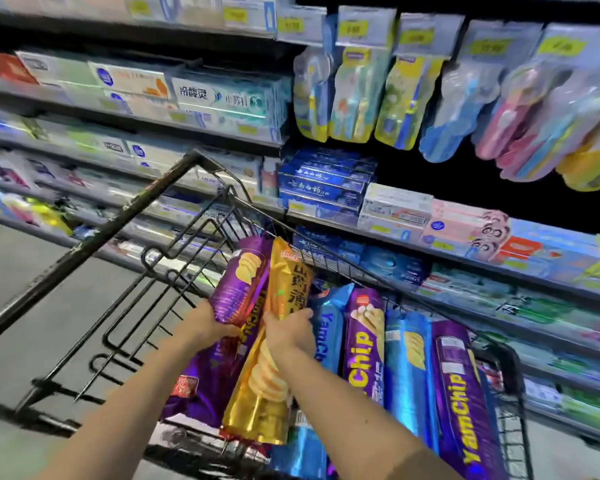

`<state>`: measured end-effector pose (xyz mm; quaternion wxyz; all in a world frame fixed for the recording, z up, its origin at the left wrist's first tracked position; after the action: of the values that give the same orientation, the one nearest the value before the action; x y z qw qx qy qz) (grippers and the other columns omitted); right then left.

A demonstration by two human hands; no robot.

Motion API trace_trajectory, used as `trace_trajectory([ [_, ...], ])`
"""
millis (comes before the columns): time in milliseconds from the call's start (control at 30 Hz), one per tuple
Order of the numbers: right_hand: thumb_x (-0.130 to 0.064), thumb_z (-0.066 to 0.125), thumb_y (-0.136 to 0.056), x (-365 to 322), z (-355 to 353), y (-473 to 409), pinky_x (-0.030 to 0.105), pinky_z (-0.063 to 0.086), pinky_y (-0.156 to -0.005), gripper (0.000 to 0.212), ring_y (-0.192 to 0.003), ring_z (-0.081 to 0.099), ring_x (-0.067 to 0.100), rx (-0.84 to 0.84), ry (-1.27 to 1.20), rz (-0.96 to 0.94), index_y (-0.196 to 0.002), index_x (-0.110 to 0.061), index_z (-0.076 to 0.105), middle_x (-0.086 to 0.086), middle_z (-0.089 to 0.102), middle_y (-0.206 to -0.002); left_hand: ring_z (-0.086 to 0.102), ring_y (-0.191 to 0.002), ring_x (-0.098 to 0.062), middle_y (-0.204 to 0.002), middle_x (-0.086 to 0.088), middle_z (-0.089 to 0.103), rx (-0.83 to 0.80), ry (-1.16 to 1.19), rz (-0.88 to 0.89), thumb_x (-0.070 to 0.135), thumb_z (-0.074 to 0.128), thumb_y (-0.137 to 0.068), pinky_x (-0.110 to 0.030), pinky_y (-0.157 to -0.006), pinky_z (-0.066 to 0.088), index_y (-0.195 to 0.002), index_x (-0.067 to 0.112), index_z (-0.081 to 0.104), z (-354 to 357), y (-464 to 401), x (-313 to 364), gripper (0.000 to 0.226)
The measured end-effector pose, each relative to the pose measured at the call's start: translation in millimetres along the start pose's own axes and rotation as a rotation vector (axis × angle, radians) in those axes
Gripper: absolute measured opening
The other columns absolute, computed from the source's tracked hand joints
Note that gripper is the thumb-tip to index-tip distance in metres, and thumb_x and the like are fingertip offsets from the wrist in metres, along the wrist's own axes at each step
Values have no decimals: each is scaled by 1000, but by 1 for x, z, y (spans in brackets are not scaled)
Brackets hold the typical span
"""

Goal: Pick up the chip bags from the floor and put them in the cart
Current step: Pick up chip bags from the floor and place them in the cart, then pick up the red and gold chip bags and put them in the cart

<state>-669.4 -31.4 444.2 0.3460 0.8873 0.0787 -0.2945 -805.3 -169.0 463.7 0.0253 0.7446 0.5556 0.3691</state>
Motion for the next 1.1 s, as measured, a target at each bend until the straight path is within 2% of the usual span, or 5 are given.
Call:
trace_trajectory([
  [333, -45, 59, -86, 4, 9, -1, 41, 42, -98, 71, -126, 45, 33, -67, -10, -58, -137, -6, 29, 14, 38, -139, 53, -119, -34, -132, -23, 52, 69, 114, 7, 15, 72, -80, -37, -94, 40, -135, -2, 36, 8, 3, -9, 67],
  [600, -42, 48, -91, 32, -150, 20, 40, 27, -112, 63, -134, 34, 29, 174, 289, -445, -142, -11, 30, 11, 38, -145, 43, -130, -34, -140, -20, 46, 9, -275, 470, 32, 64, -85, -39, -105, 34, -140, 4, 34, 39, 51, 162, 69],
  [900, -46, 44, -92, 296, -420, 77, 46, 14, -118, 69, -143, 22, 25, 583, 360, -25, -149, -13, 22, 10, 28, -153, 28, -141, -31, -154, -16, 25, -193, -824, 1233, 51, 48, -89, -46, -116, 22, -146, 9, 23, 296, 268, 401, 75],
  [1033, -47, 41, -83, 455, -490, 164, 47, 38, -102, 66, -123, 51, 31, 837, 261, 280, -137, -10, 43, 14, 52, -132, 35, -136, -35, -152, -17, 29, -348, -918, 1496, 55, 41, -88, -46, -112, 27, -145, 12, 25, 423, 415, 436, 74],
  [1100, -52, 33, -84, 542, -491, 205, 49, 26, -111, 72, -134, 38, 29, 788, 155, 452, -143, -11, 31, 12, 40, -144, 38, -133, -36, -149, -18, 34, -419, -975, 1614, 53, 46, -89, -46, -112, 29, -145, 11, 24, 481, 485, 430, 73],
])
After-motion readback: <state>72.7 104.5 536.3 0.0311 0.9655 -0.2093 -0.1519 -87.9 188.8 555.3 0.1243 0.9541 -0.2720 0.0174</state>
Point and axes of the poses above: each hand's wrist, its own y-axis away from the middle knuckle, its own z-axis out of the palm, x = y × z, the point moved 8 cm from there along -y, towards the middle knuckle
